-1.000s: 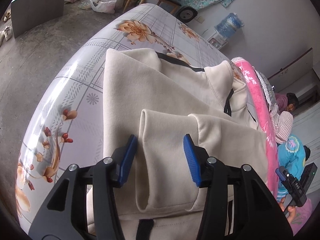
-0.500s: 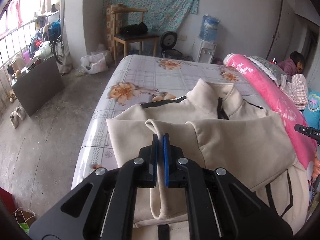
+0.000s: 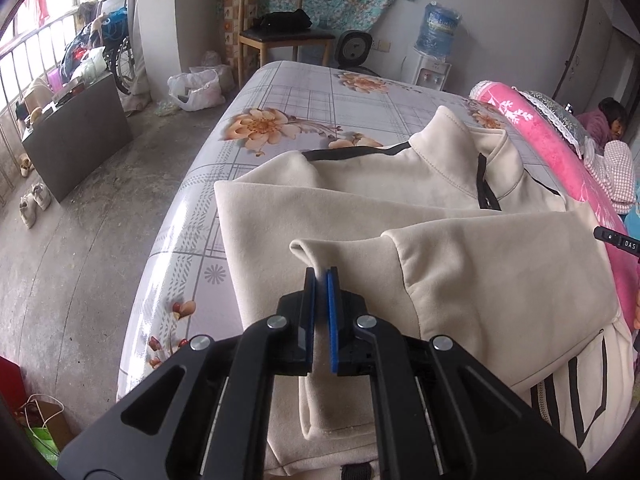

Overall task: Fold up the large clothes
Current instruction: 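Grasp the sleeve cuff with the left gripper and straighten it on the body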

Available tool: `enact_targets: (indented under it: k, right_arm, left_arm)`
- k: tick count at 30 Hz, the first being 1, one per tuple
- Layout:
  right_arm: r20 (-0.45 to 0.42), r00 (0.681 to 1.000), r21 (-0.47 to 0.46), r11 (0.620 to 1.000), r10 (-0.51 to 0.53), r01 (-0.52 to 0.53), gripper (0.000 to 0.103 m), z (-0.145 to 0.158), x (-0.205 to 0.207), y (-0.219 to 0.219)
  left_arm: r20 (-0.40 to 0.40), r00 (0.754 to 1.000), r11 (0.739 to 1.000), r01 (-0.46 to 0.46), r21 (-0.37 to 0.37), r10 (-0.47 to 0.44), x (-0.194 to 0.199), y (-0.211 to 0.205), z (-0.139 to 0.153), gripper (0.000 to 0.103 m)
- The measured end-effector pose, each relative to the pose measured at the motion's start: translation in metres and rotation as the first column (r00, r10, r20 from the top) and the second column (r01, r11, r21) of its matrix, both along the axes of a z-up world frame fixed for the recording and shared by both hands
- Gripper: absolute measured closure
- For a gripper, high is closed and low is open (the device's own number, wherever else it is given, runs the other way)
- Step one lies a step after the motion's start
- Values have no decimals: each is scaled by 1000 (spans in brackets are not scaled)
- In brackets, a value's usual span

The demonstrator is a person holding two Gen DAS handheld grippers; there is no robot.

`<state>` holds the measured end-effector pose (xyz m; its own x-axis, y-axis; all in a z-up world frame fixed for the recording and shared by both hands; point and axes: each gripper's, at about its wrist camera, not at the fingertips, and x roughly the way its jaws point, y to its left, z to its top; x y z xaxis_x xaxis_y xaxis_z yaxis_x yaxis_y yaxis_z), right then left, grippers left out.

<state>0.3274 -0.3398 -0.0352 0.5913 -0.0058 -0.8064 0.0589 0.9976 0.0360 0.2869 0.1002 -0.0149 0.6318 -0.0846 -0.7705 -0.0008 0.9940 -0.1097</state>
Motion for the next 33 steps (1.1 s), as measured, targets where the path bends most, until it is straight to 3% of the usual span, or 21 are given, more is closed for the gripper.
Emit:
enact_targets:
  k: [5,7,9,11,13,16,17,18,22,29,30,33]
  right_arm:
    - [-48,999,-15,1000,-1,0,89,-5,-7,-7]
    - [-11,997,-52,996,77,-77,68,9,-32,3]
    - [25,981,-101,977,193,-189,58,24,-67,19]
    - [16,947,-153,936,322,-315,58,29,-100,38]
    - [-54,921,-227,893,386,-387,57,20,-123,53]
    - [-176,902,-337,837,394,-431,59,-5,-134,65]
    - [-197,904,-360,830,378,-426,65,-10,-134,65]
    - [-203,911,-376,831,358,-410,89,-13,-133,63]
    - [-147,944,-364,871,296,-330,96,-4,-135,48]
    - [-131,967,-333,909,218,-250,95,-9,-130,29]
    - [-131,967,-312,917,218,-249,92,-6,-131,28]
    - [-124,968,-261,934,217,-243,67,7,-141,23]
  left_arm:
    - [-42,999,1000,-12,21,13,7,-5,-13,98]
    - [-38,999,1000,-11,18,12,5,-4,-14,98]
    - [-37,999,1000,-13,16,14,5,-3,-14,97]
    - [-37,999,1000,-17,12,18,5,-2,-15,97]
    - [-37,999,1000,-22,8,22,5,-2,-15,97]
    - [-41,999,999,-31,-11,30,5,0,-14,97]
    - [-43,999,999,-31,-22,30,4,1,-13,97]
    - [-41,999,999,-30,-29,28,4,1,-12,97]
    - [-43,999,998,-28,-54,26,1,4,-12,97]
    - [-57,998,996,-14,-86,9,-3,4,-11,96]
    - [-58,998,996,-18,-93,13,-3,6,-11,96]
    - [-39,999,992,-20,-122,15,-6,11,-6,94]
